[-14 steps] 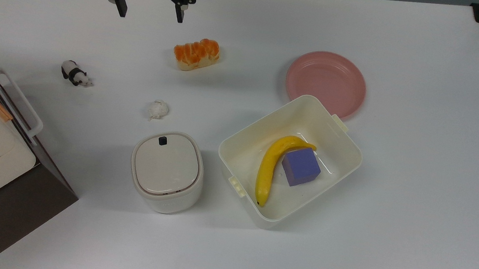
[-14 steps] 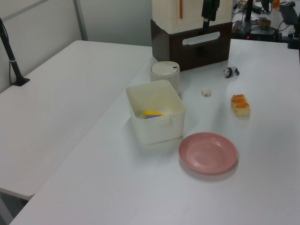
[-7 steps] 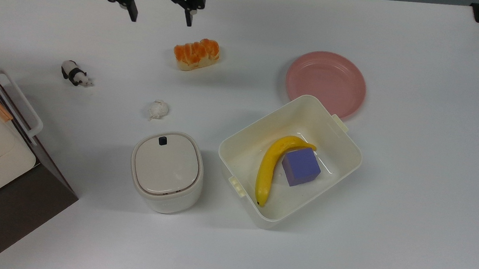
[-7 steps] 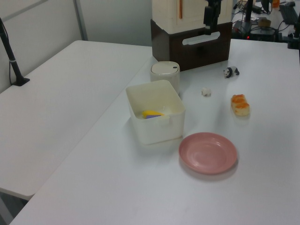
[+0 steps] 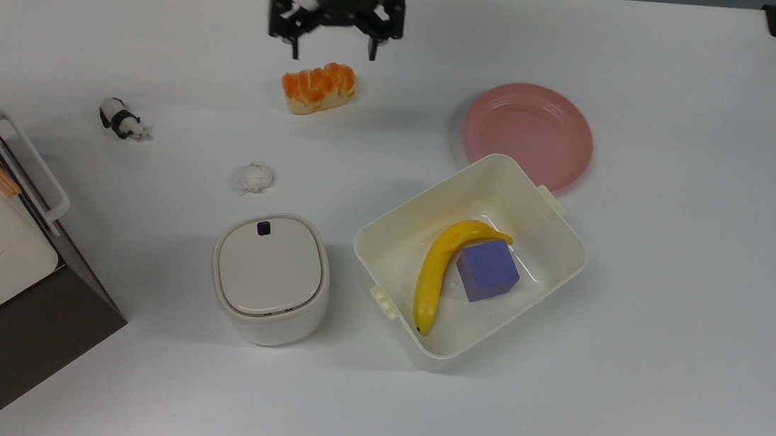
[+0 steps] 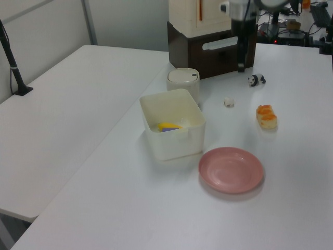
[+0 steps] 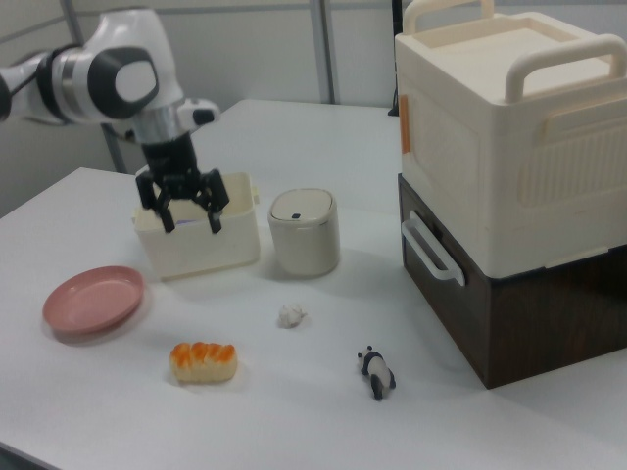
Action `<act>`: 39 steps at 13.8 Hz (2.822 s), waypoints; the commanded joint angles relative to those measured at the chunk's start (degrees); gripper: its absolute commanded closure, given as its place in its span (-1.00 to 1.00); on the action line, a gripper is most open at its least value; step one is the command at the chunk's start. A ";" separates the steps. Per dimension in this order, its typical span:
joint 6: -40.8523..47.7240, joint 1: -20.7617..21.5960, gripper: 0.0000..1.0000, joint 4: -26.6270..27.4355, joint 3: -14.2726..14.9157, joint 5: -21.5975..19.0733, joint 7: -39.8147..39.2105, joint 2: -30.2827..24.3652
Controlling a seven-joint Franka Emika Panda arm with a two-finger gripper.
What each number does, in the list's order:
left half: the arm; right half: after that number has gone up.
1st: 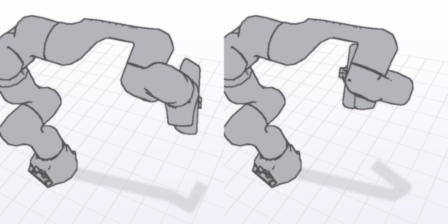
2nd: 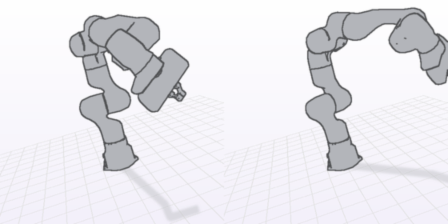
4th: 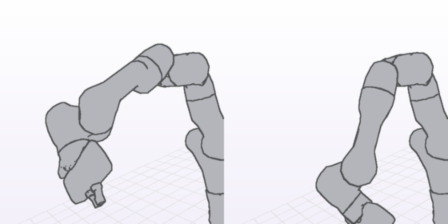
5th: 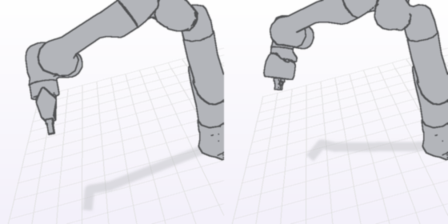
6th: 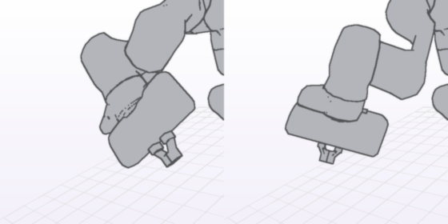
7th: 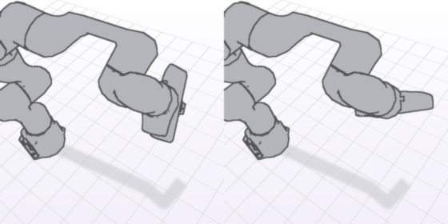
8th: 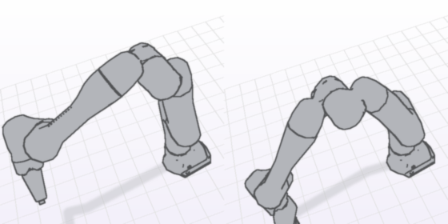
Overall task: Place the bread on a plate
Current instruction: 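Move the open gripper toward the orange-topped bread roll, then lower the gripper onto the bread roll and close on it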
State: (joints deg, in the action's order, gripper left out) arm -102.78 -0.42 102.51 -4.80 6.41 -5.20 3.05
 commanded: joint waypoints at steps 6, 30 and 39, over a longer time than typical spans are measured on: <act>-2.52 6.13 -0.91 14.91 0.05 13.54 -0.60 -1.11; -4.19 7.45 0.21 21.68 -0.21 22.86 -0.69 6.00; -3.49 7.54 1.00 18.71 -0.39 22.69 -5.44 4.69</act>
State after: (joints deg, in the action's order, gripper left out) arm -105.59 6.51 122.68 -5.35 28.41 -8.98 9.32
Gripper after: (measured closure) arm 0.894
